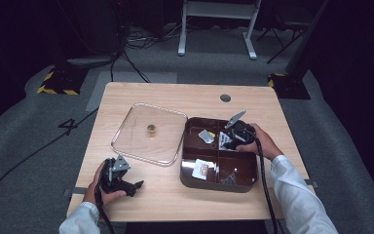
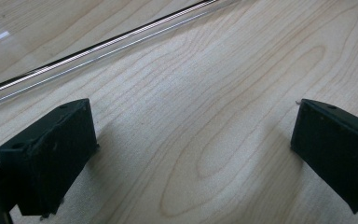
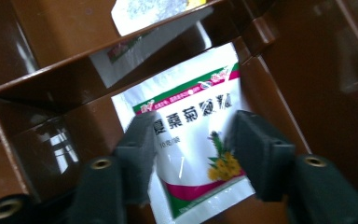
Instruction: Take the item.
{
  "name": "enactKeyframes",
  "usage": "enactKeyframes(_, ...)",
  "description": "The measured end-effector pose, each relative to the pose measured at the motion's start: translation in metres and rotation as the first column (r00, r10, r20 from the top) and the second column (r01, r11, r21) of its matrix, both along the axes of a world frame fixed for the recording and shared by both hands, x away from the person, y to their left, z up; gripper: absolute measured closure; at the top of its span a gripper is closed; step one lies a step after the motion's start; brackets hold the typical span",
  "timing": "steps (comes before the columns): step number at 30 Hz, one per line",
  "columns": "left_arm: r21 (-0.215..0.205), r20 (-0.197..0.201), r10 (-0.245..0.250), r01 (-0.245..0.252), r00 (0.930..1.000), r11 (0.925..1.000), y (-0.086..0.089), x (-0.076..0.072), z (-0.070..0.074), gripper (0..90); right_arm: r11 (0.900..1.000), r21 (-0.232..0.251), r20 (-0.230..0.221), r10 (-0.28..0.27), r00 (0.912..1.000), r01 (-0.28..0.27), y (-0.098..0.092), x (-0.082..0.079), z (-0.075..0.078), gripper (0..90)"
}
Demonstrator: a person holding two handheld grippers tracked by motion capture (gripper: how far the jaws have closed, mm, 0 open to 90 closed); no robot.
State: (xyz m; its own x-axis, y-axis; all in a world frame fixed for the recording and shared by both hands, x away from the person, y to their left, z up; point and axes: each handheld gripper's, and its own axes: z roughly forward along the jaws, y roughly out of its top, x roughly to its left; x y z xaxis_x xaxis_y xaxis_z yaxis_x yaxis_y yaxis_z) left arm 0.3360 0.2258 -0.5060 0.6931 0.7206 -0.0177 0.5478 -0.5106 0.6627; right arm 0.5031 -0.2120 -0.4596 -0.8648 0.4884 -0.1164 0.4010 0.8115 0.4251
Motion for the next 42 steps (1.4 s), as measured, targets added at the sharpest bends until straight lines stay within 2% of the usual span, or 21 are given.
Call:
enactKeyframes(2, 0.000, 0.000, 0.000, 0.000, 1.0000, 1.0000, 0.0000, 0.0000, 0.0000, 0.2, 1.000, 0.011, 0.008, -0.006, 0.9999, 0.006, -0.0006, -0.0005, 0.0008, 59.3)
enactKeyframes(3, 0.000, 0.000, 0.000, 0.000, 1.0000, 1.0000, 0.0000, 0.0000, 0.0000, 0.2, 1.000, 0.015, 0.020, -0.012, 0.9997, 0.011, -0.0012, -0.0006, 0.0011, 75.2)
enactKeyframes(4, 0.000, 0.000, 0.000, 0.000, 1.0000, 1.0000, 0.0000, 0.0000, 0.0000, 0.2, 1.000, 0.013, 0.022, -0.028, 0.9994, 0.027, -0.0016, 0.0000, 0.0008, 75.3)
enactKeyframes(10, 0.000, 0.000, 0.000, 0.000, 1.0000, 1.0000, 0.0000, 0.0000, 0.0000, 0.2, 1.000, 0.006, 0.036, -0.008, 0.9993, 0.008, -0.0007, -0.0021, 0.0009, 80.6)
enactKeyframes(13, 0.000, 0.000, 0.000, 0.000, 1.0000, 1.0000, 0.0000, 0.0000, 0.0000, 0.2, 1.000, 0.023, 0.030, -0.013, 0.9995, 0.013, -0.0019, -0.0011, 0.0012, 84.9)
enactKeyframes(14, 0.000, 0.000, 0.000, 0.000, 1.0000, 1.0000, 0.0000, 0.0000, 0.0000, 0.2, 1.000, 0.027, 0.021, -0.016, 0.9996, 0.016, -0.0023, -0.0005, 0.0015, 82.6)
enactKeyframes(15, 0.000, 0.000, 0.000, 0.000, 1.0000, 1.0000, 0.0000, 0.0000, 0.0000, 0.2, 0.999, 0.035, 0.012, -0.019, 0.9997, 0.019, -0.0026, 0.0004, 0.0017, 75.8)
enactKeyframes(16, 0.000, 0.000, 0.000, 0.000, 1.0000, 1.0000, 0.0000, 0.0000, 0.0000, 0.2, 0.999, 0.035, 0.012, -0.019, 0.9997, 0.019, -0.0026, 0.0004, 0.0017, 75.8)
enactKeyframes(17, 0.000, 0.000, 0.000, 0.000, 1.0000, 1.0000, 0.0000, 0.0000, 0.0000, 0.2, 0.999, 0.038, -0.012, -0.008, 0.9999, 0.009, -0.0026, 0.0013, 0.0014, 66.1)
enactKeyframes(19, 0.000, 0.000, 0.000, 0.000, 1.0000, 1.0000, 0.0000, 0.0000, 0.0000, 0.2, 0.999, 0.041, -0.019, -0.004, 0.9998, 0.005, -0.0025, 0.0016, 0.0015, 63.6)
enactKeyframes(20, 0.000, 0.000, 0.000, 0.000, 1.0000, 1.0000, 0.0000, 0.0000, 0.0000, 0.2, 0.999, 0.036, -0.027, 0.005, 0.9996, -0.004, -0.0013, 0.0021, 0.0011, 52.6)
enactKeyframes(22, -0.001, 0.000, 0.000, 0.000, 1.0000, 1.0000, 0.0000, 0.0000, 0.0000, 0.2, 1.000, 0.024, -0.033, 0.002, 0.9995, -0.001, 0.0000, 0.0019, 0.0007, 48.7)
enactKeyframes(23, 0.000, 0.000, 0.000, 0.000, 1.0000, 1.0000, 0.0000, 0.0000, 0.0000, 0.2, 1.000, 0.001, -0.044, 0.011, 0.9990, -0.011, 0.0024, 0.0021, -0.0006, 39.3)
enactKeyframes(25, 0.000, 0.000, 0.000, 0.000, 1.0000, 1.0000, 0.0000, 0.0000, 0.0000, 0.2, 0.999, -0.030, -0.056, 0.019, 0.9982, -0.020, 0.0045, 0.0024, -0.0026, 30.4)
enactKeyframes(26, 0.000, 0.000, 0.000, 0.000, 1.0000, 1.0000, 0.0000, 0.0000, 0.0000, 0.2, 0.999, -0.030, -0.056, 0.019, 0.9982, -0.020, 0.0045, 0.0024, -0.0026, 30.4)
enactKeyframes(30, 0.000, 0.000, 0.000, 0.000, 1.0000, 1.0000, 0.0000, 0.0000, 0.0000, 0.2, 0.999, -0.038, -0.082, 0.019, 0.9965, -0.022, 0.0054, 0.0038, -0.0035, 33.8)
enactKeyframes(32, 0.000, 0.000, 0.000, 0.000, 1.0000, 1.0000, 0.0000, 0.0000, 0.0000, 0.2, 0.999, -0.035, -0.082, 0.027, 0.9963, -0.030, 0.0051, 0.0037, -0.0031, 39.5)
enactKeyframes(35, 0.000, -0.001, -0.001, 0.001, 1.0000, 1.0000, 0.0001, 0.0000, 0.0000, 0.2, 0.999, -0.035, -0.079, 0.036, 0.9962, -0.038, 0.0047, 0.0035, -0.0025, 42.9)
enactKeyframes(39, 0.001, -0.001, -0.001, 0.001, 1.0000, 1.0000, 0.0001, 0.0000, 0.0001, 0.2, 0.998, 0.004, -0.081, 0.056, 0.9952, -0.056, 0.0032, -0.0010, -0.0008, 65.9)
enactKeyframes(41, 0.000, 0.000, 0.000, 0.000, 1.0000, 1.0000, 0.0000, 0.0000, 0.0000, 0.2, 0.998, 0.012, -0.075, 0.061, 0.9953, -0.060, 0.0029, -0.0014, -0.0009, 68.6)
enactKeyframes(42, 0.000, 0.000, 0.000, 0.000, 1.0000, 1.0000, 0.0000, 0.0000, 0.0000, 0.2, 0.998, 0.014, -0.071, 0.060, 0.9957, -0.059, 0.0029, -0.0026, -0.0003, 72.9)
